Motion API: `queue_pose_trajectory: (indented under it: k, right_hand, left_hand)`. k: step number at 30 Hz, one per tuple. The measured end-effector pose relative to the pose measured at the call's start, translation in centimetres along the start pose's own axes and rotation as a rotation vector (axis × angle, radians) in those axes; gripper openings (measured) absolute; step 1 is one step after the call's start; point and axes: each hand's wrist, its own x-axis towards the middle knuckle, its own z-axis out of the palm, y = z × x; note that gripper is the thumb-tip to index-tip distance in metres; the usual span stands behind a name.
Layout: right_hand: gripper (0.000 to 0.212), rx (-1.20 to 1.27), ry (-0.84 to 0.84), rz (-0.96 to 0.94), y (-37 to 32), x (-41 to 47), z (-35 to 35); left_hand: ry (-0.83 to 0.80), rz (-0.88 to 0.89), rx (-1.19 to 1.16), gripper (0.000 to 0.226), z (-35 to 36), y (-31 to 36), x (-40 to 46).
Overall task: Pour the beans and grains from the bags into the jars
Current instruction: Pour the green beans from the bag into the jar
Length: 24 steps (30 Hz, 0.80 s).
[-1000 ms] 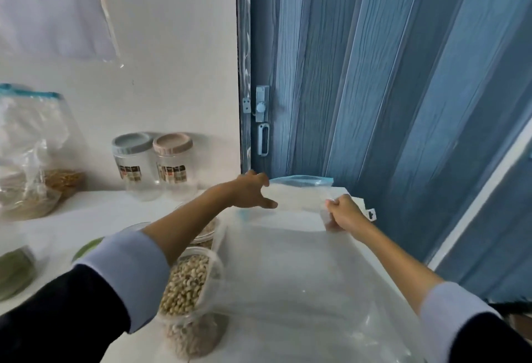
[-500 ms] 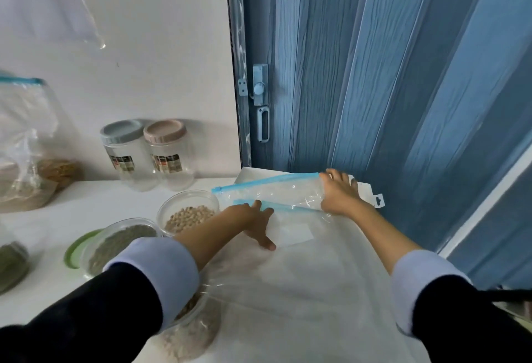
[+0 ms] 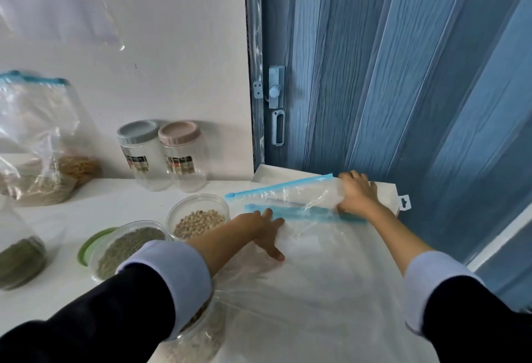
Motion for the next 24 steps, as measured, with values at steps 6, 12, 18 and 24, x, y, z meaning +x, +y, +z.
queue_pose_trajectory:
  k: [6, 12, 18, 24]
  right_hand:
    - [0.091, 0.107, 0.121, 0.033, 1.5, 0.7, -5.0]
    - [0.086, 0.054, 0.065, -0.025, -1.0, -0.9, -6.8]
    - [0.083, -0.114, 0.222, -0.049, -3.7, -2.8, -8.1]
    - [0.090, -0.063, 0.248, -0.049, -6.5, -4.2, -10.6]
  left_hand:
    - [-0.008, 0.018, 0.017, 0.094, 0.0, 0.1, 0.0]
    - [-0.014, 0.086, 0.084, 0.087, -0.3, 1.2, -0.7]
    - [-0.037, 0.126, 0.125, 0.084, 0.1, 2.3, -1.6]
    - [-0.050, 0.148, 0.140, 0.086, 0.3, 3.6, -2.5]
